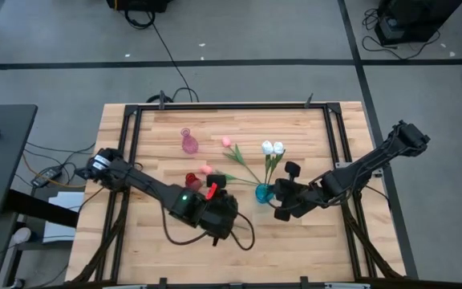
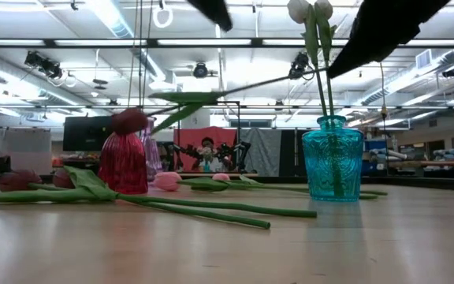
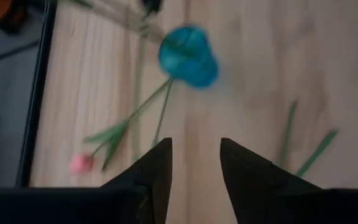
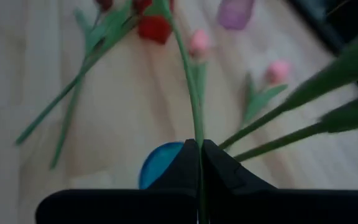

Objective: Sort flowers into vase by color
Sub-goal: Put the top red tulip into the pink vase

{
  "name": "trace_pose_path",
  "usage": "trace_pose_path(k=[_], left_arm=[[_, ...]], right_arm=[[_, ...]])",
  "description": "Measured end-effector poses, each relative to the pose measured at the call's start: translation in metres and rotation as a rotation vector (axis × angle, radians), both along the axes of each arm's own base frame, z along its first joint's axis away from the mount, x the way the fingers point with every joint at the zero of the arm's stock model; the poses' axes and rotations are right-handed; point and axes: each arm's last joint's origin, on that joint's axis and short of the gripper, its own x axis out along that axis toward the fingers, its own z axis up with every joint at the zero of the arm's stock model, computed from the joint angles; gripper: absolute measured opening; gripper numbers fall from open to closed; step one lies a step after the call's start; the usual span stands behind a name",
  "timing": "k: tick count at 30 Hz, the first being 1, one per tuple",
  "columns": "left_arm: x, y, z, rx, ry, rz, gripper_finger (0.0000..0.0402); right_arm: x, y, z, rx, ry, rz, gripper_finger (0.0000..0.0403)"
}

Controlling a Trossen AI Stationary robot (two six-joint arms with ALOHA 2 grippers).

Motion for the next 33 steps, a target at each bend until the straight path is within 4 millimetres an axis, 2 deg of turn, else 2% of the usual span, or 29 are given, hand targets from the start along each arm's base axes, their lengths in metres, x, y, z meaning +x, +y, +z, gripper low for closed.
trace_pose_path(k=[3,8,12,16,25,33], left_arm=[[-0.002,-0.007,-0.008,-0.024,-0.079,-0.022,0.0137],[-0.01,-0.011,-0.045,-0.089,-0.198,-0.039,0.0131],[-0.02,-0.008,-0.069,-0.21,-0.36,-0.044,0.0131],[-0.024,-0.004,-0.081,-0.28,-0.572,-0.011,0.0131],[-0.025,0.024,-0.08,-0.382,-0.953,0.077,0.0131],[-0.032,0.047,-0.066,-0.379,-1.218,0.005,0.0131]], right_arm=[[-0.004,0.002,0.004,-0.051,-0.047,-0.033,0.0012],[-0.011,0.009,0.013,-0.152,-0.14,-0.08,0.0017],[-0.013,0.015,0.022,-0.185,-0.215,-0.072,0.0018],[-0.011,0.021,0.029,-0.208,-0.272,-0.041,0.0018],[-0.005,0.025,0.04,-0.257,-0.339,-0.004,0.0018],[-0.008,0.031,0.043,-0.29,-0.366,-0.014,0.0018]])
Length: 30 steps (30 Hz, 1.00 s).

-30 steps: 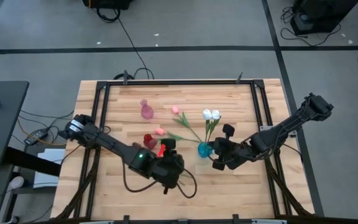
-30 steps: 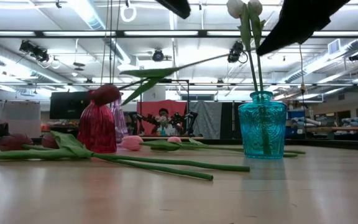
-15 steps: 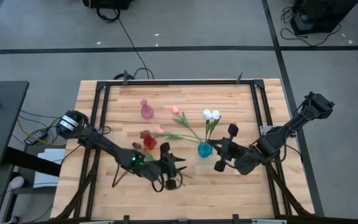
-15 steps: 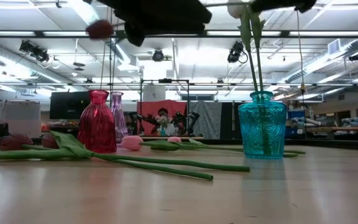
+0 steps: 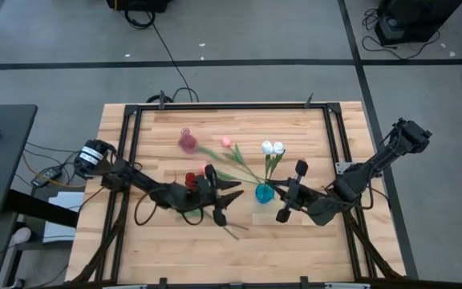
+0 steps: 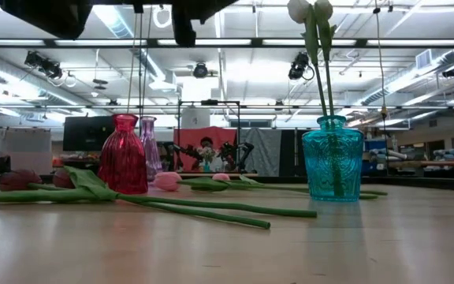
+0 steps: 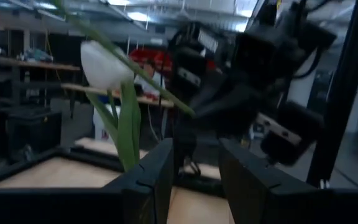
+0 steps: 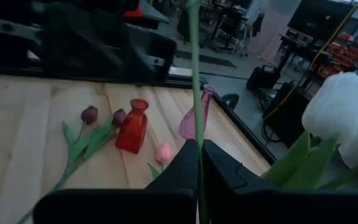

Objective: Sort flowers into vase by color
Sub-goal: Put the top red tulip into the pink vase

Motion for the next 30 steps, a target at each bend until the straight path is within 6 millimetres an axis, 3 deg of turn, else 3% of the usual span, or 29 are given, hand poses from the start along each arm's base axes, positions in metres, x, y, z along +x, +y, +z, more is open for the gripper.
trace_pose_path(k=[13,30], left_arm=[[0.009,0.037,0.009,-0.001,-0.121,-0.08,0.0131],[0.006,0.043,0.017,0.084,-0.189,-0.064,0.0131]], right_arm=[[0.0,0.003,0.003,-0.006,-0.022,0.005,0.0019],[-0.003,0.005,0.003,-0.013,-0.034,-0.013,0.0019]])
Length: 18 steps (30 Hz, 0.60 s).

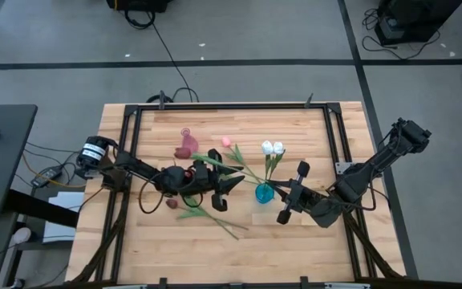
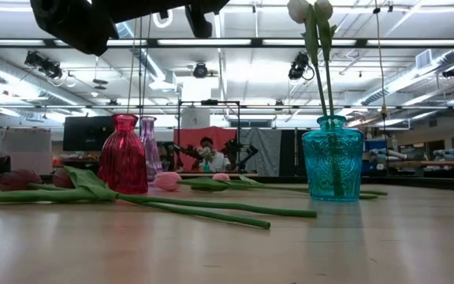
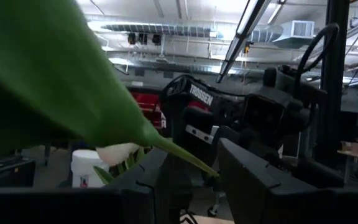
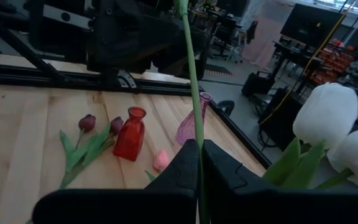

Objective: Sort flowers into vase by color
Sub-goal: Put the top red tulip into the pink vase

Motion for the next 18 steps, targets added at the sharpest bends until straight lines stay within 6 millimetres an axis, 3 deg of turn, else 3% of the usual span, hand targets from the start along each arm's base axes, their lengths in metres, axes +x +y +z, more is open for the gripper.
trace_pose_path(k=[10,14,18], left_arm=[[-0.014,0.004,0.003,-0.005,-0.028,0.012,0.0124],[-0.014,0.004,0.003,0.003,-0.026,0.016,0.0087],[-0.014,0.004,0.003,0.018,-0.023,0.018,0.0025]], right_arm=[[-0.002,0.002,0.0,-0.004,-0.002,0.002,0.0019],[0.0,0.001,-0.001,0.005,0.004,0.011,0.0019],[0.0,0.0,-0.001,-0.003,0.011,0.01,0.0021]])
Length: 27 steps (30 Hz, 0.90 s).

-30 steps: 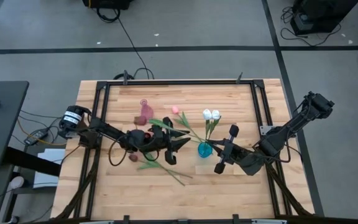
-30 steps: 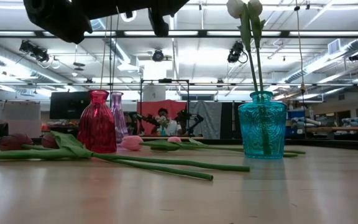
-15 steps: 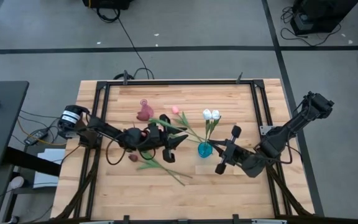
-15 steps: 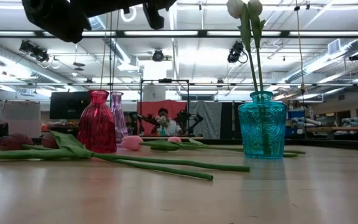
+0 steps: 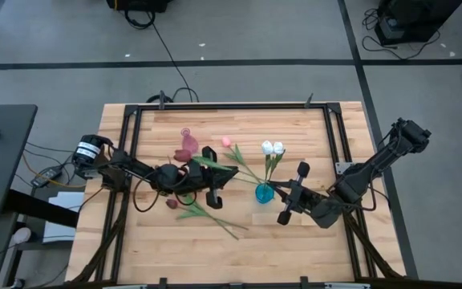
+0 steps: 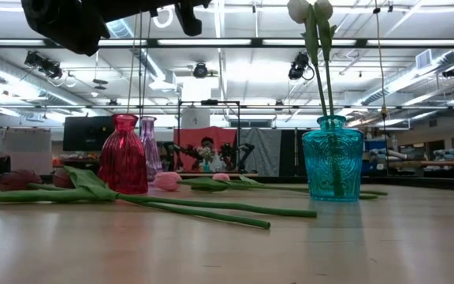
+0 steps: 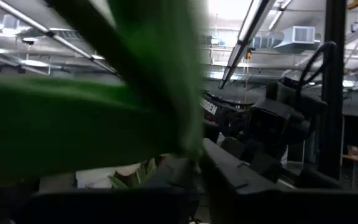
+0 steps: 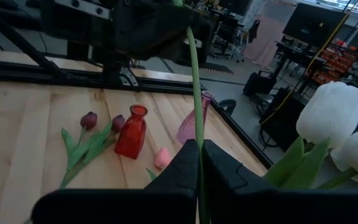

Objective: Sort flowers into vase by color
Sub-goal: Put the top red tulip into the pink vase

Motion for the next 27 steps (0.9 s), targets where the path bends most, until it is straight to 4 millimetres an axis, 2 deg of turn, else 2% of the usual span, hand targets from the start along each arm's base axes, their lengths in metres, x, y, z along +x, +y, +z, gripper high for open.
trace_pose_path(k=[4,8,11,15,19,24,27], left_arm=[[0.0,0.0,-0.001,0.012,0.011,-0.002,0.0011],[0.0,0.0,-0.001,-0.004,0.057,0.005,0.0008],[-0.009,0.004,0.013,-0.007,0.14,0.04,0.0005],[-0.034,0.01,0.041,0.008,0.247,0.063,0.0004],[-0.064,0.017,0.059,-0.012,0.369,0.063,0.0004],[-0.1,0.027,0.07,-0.029,0.481,0.095,0.0004],[-0.124,0.036,0.076,-0.042,0.524,0.183,0.0004]], right_arm=[[-0.001,-0.001,-0.002,-0.017,0.023,-0.001,0.0037],[-0.001,-0.002,-0.003,-0.017,0.036,0.008,0.0077],[-0.003,-0.002,0.0,0.022,0.022,0.03,0.0114],[-0.015,-0.003,0.01,0.106,0.025,0.134,0.0158],[-0.029,-0.01,0.013,0.228,0.096,0.234,0.0186],[-0.042,-0.017,0.001,0.308,0.159,0.274,0.0195],[-0.047,-0.021,-0.006,0.344,0.169,0.278,0.0192]])
